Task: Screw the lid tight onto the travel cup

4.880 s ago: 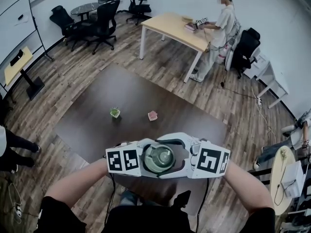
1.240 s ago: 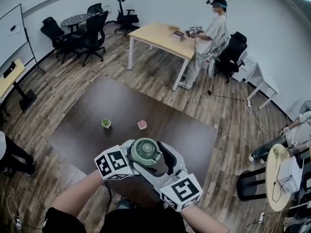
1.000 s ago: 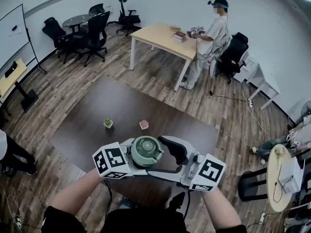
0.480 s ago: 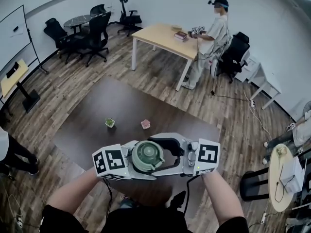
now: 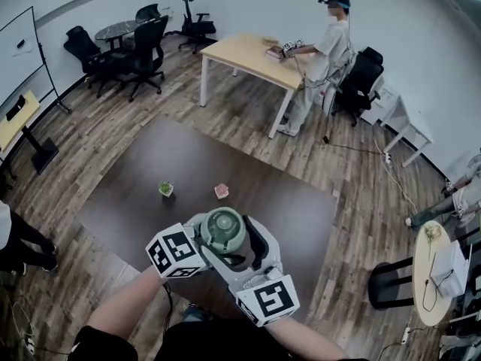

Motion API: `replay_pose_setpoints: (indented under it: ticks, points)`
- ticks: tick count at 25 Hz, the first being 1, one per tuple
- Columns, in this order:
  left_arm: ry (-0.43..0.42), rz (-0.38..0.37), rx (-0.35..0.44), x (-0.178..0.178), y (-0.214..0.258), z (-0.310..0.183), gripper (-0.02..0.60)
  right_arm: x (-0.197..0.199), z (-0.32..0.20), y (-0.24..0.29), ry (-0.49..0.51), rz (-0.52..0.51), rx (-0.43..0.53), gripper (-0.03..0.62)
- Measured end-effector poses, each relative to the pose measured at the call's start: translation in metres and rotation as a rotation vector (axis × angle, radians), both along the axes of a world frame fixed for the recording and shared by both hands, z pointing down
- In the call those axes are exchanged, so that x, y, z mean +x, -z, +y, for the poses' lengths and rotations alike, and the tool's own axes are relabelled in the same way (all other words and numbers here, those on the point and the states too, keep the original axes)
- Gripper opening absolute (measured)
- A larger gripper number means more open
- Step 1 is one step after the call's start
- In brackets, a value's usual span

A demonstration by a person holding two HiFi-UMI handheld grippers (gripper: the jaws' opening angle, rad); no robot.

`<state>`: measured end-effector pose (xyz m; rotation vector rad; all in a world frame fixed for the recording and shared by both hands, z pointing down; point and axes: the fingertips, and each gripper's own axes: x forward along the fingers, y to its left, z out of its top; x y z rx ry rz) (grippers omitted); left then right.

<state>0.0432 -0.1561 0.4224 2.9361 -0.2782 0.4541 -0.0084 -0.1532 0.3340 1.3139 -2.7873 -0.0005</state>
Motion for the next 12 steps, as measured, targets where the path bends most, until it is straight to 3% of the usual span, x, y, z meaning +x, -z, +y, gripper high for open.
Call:
replay_pose_setpoints:
  ticks: [2, 5, 9, 12]
  points:
    - [0.002, 0.008, -0.01, 0.004, -0.002, -0.001, 0.407, 0.003, -0.001, -0.003, -0.02, 0.009, -0.002, 0.414]
    - [-0.009, 0.013, -0.024, 0.006, -0.002, 0.0, 0.407, 0.005, 0.005, 0.0, 0.083, -0.031, -0.016, 0.416]
    - [-0.06, -0.02, 0.003, 0.001, 0.002, 0.006, 0.407, 0.022, 0.018, 0.013, 0.387, -0.124, -0.031, 0.417]
    - [-0.138, -0.05, 0.02, 0.001, 0.003, 0.02, 0.407, 0.028, 0.027, 0.012, 0.635, -0.063, -0.025, 0.417]
